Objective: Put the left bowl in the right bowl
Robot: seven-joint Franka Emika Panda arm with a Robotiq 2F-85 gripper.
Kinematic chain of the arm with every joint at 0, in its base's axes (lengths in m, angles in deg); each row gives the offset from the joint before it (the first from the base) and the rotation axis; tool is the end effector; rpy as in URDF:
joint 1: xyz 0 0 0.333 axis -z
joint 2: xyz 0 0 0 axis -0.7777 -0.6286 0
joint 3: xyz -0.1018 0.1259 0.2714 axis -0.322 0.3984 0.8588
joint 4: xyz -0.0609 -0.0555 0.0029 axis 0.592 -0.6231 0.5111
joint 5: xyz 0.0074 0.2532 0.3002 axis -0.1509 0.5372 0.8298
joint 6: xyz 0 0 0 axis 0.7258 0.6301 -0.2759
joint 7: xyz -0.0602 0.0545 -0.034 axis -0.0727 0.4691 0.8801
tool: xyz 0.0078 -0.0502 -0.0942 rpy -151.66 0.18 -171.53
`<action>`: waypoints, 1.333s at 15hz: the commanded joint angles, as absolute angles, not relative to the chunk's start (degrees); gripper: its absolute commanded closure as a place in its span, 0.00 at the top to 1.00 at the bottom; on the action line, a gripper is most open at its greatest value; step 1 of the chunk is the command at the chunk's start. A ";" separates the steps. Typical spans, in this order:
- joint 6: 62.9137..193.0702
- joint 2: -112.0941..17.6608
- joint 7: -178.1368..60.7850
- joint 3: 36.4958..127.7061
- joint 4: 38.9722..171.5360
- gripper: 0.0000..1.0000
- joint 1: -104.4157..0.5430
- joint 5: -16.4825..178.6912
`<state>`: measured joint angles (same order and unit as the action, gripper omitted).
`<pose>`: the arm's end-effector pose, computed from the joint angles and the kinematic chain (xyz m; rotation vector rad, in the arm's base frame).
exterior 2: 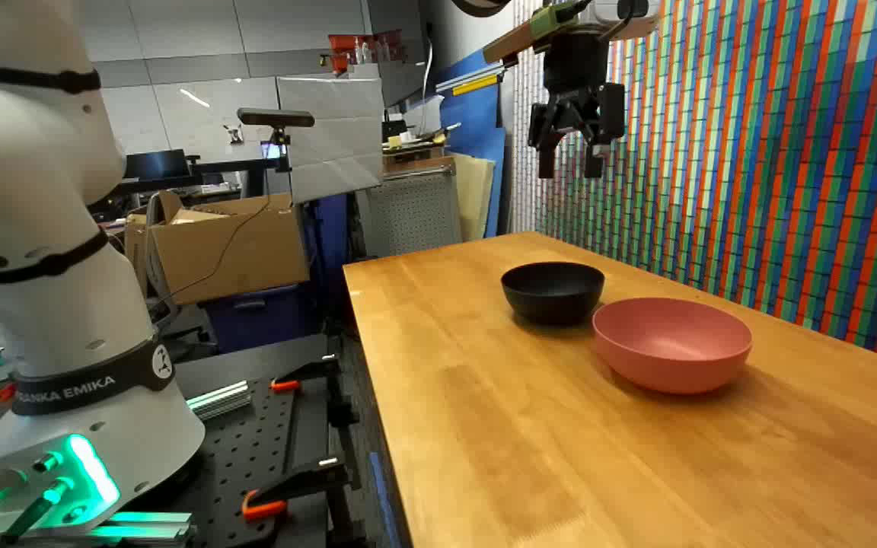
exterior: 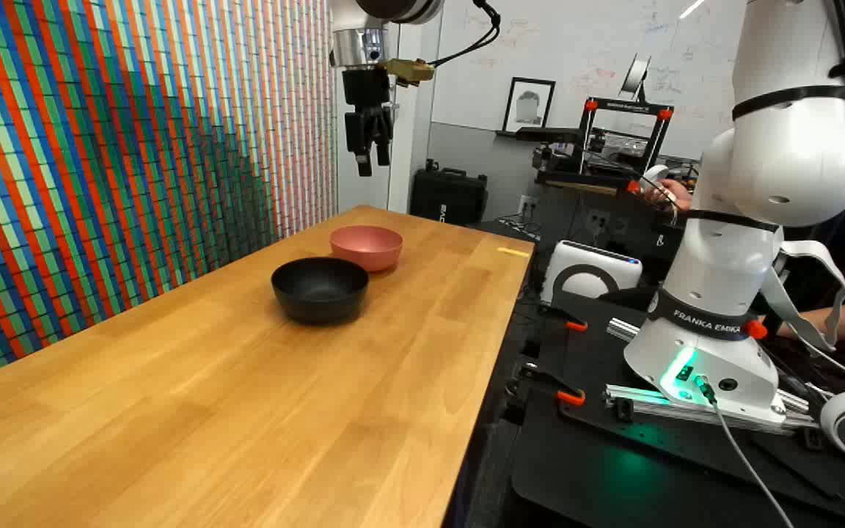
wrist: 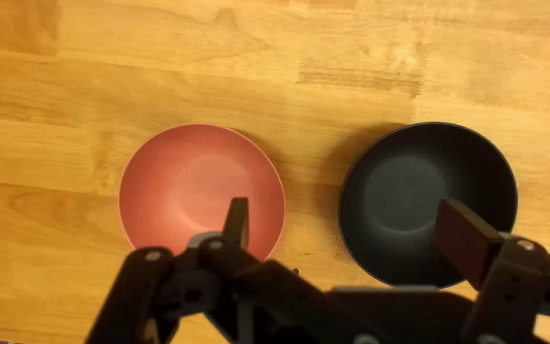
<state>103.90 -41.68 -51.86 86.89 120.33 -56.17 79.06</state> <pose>0.5875 0.0548 0.3996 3.0417 0.2724 -0.2075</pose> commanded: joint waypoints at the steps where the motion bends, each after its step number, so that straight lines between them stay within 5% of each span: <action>1: 103.73 -41.70 -51.98 87.63 120.13 1.00 -55.50 78.92; 11: 103.73 -41.60 -51.98 87.63 119.93 1.00 -55.50 78.92; 20: 124.19 -46.62 -66.68 89.47 116.53 1.00 -60.21 74.10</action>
